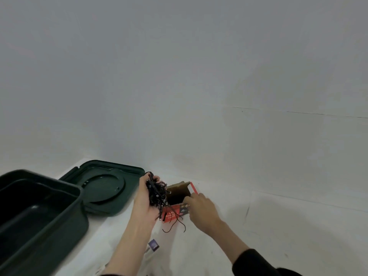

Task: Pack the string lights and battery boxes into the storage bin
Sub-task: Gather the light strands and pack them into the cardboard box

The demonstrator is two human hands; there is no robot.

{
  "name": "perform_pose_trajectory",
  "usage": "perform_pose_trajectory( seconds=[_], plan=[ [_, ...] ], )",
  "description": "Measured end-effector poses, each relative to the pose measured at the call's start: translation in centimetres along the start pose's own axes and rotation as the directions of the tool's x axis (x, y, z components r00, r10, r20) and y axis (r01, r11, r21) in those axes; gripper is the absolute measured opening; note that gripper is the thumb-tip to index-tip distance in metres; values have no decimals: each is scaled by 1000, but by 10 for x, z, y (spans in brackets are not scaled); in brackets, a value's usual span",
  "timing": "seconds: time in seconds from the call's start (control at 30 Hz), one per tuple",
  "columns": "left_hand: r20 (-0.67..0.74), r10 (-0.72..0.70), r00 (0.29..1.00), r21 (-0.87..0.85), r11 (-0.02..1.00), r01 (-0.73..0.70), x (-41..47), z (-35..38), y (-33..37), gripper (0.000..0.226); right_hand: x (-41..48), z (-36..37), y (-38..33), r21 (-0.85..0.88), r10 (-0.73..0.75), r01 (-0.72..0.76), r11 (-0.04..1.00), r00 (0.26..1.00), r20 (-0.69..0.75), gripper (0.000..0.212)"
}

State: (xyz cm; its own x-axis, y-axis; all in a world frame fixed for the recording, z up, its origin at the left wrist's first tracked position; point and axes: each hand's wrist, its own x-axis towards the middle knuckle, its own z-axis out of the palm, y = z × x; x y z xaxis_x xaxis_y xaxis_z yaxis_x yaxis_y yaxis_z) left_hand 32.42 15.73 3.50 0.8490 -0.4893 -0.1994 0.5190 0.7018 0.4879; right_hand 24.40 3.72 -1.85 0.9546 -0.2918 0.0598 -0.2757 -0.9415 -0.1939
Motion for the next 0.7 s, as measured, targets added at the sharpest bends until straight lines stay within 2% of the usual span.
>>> perform_pose_trajectory(
  seconds=[0.17, 0.27, 0.37, 0.5, 0.63, 0.7],
  plan=[
    [-13, 5, 1000, 59, 998, -5, 4, 5, -13, 29, -20, -7, 15, -10, -11, 11, 1000, 999, -48, 27],
    [-12, -45, 999, 84, 995, 45, 4, 14, -32, 40, -50, -12, 33, 23, 1, 0, 1000, 999, -34, 23],
    [-6, -111, 994, 108, 988, 110, 0, 25, -55, 31, -84, -19, 50, 55, 42, -41, 998, 999, -20, 24],
    [-8, -156, 988, 203, 967, 154, -13, 41, -94, 46, -130, -31, 64, 32, 103, -104, 994, 994, 35, 25],
    [-22, -213, 977, 303, 930, 210, -33, 53, -125, 44, -170, -42, 70, 5, 156, -157, 988, 983, 93, 29],
    [-45, -247, 968, 338, 908, 248, -44, 54, -137, 31, -189, -46, 70, -4, 162, -163, 987, 979, 126, 31]
  ],
)
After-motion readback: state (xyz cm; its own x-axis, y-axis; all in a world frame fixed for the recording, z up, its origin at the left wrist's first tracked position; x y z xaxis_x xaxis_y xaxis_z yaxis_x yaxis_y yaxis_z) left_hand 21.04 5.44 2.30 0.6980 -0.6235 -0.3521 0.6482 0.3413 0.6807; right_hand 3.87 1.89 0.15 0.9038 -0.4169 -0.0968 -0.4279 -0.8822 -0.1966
